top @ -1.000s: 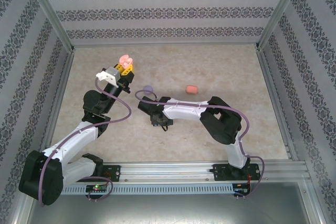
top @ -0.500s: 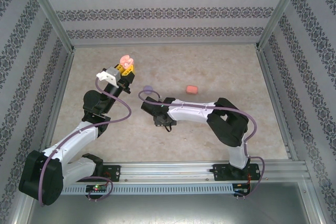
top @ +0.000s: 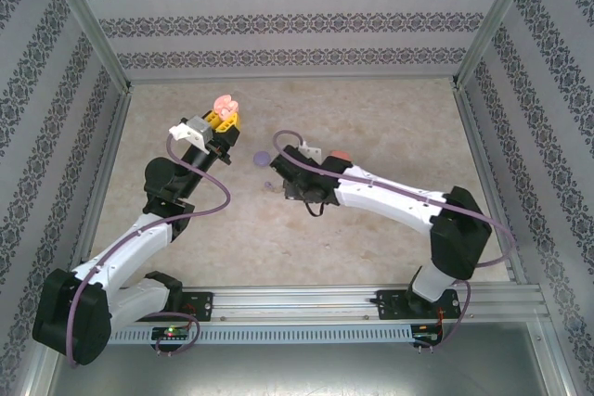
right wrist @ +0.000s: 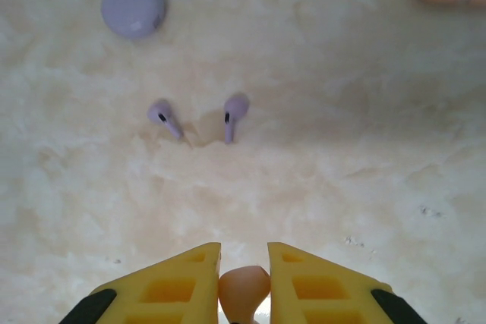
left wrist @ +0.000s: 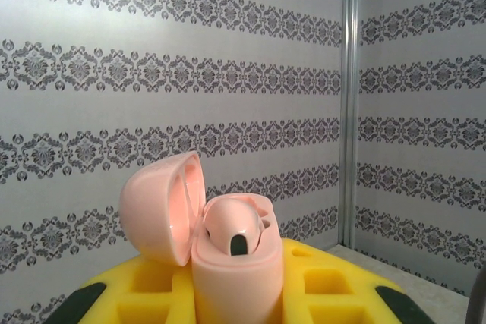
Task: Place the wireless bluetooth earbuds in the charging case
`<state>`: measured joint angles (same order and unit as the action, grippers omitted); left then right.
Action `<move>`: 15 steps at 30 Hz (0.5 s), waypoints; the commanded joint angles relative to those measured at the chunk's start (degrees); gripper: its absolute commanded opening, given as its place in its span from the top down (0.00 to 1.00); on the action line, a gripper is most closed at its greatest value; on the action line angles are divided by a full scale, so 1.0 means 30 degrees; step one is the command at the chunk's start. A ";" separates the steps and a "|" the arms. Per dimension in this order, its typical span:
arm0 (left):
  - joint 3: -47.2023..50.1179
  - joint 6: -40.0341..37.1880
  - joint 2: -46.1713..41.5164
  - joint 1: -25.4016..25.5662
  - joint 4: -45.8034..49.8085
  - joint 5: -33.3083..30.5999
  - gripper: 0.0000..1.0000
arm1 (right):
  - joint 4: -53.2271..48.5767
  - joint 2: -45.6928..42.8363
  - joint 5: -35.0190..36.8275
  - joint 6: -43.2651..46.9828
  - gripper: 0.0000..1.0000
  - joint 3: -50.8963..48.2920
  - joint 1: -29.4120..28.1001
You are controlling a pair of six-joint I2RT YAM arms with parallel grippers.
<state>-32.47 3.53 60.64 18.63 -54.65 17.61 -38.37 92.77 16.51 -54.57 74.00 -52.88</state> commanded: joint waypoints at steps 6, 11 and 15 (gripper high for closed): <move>-0.1085 0.0200 0.0094 -0.0198 0.0294 0.1447 1.00 | -0.0113 -0.2876 0.0664 0.2034 0.79 0.1488 0.1083; -0.1328 0.0299 0.0736 -0.0159 0.0252 0.2091 1.00 | 0.0110 -0.3873 0.0332 0.3163 0.79 0.2948 0.1614; -0.1441 0.0304 0.1314 -0.0075 0.0073 0.2848 1.00 | 0.0446 -0.4320 -0.0091 0.3809 0.79 0.4150 0.1908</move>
<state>-35.03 3.55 63.81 18.63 -53.12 23.00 -37.80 81.30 16.88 -46.15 83.59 -47.72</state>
